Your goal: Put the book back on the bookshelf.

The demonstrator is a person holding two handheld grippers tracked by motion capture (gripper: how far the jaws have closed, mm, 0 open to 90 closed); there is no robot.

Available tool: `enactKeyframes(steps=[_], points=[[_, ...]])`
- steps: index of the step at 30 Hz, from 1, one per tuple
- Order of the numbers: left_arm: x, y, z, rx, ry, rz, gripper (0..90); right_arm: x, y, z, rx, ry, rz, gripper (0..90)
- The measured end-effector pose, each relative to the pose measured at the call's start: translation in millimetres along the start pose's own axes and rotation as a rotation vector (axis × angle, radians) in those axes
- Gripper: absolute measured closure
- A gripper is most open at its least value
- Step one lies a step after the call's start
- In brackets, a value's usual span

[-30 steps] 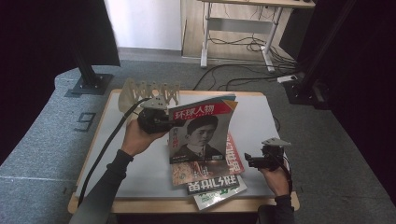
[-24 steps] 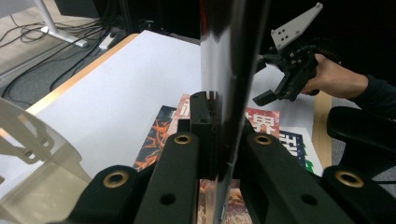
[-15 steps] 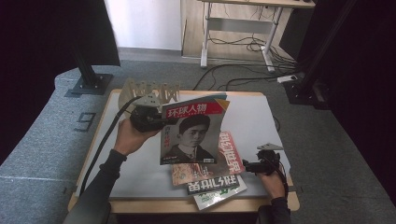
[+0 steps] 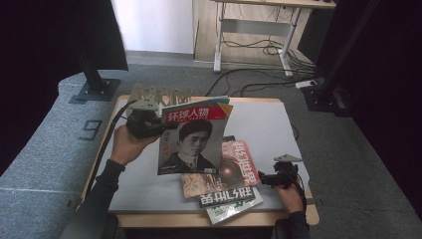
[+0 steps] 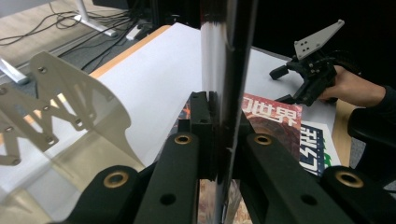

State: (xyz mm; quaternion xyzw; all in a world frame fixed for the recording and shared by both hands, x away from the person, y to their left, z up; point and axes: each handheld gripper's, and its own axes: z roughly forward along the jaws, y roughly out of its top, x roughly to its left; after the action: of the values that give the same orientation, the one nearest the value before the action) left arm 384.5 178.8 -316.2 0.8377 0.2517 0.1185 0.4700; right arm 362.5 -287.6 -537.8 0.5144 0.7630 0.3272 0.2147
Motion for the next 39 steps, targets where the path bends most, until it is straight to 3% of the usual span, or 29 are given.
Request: enactKeyframes(steps=[27,39], points=[[28.5,-21.3,-70.3,-0.059,0.171,-0.094,86.6,-0.1,-0.3,0.0,-0.002,0.001,0.0,0.0],[42.7,-30.8,-98.3,-0.048,0.273,-0.146,86.7,-0.1,-0.3,0.0,-0.002,0.001,0.0,0.0]])
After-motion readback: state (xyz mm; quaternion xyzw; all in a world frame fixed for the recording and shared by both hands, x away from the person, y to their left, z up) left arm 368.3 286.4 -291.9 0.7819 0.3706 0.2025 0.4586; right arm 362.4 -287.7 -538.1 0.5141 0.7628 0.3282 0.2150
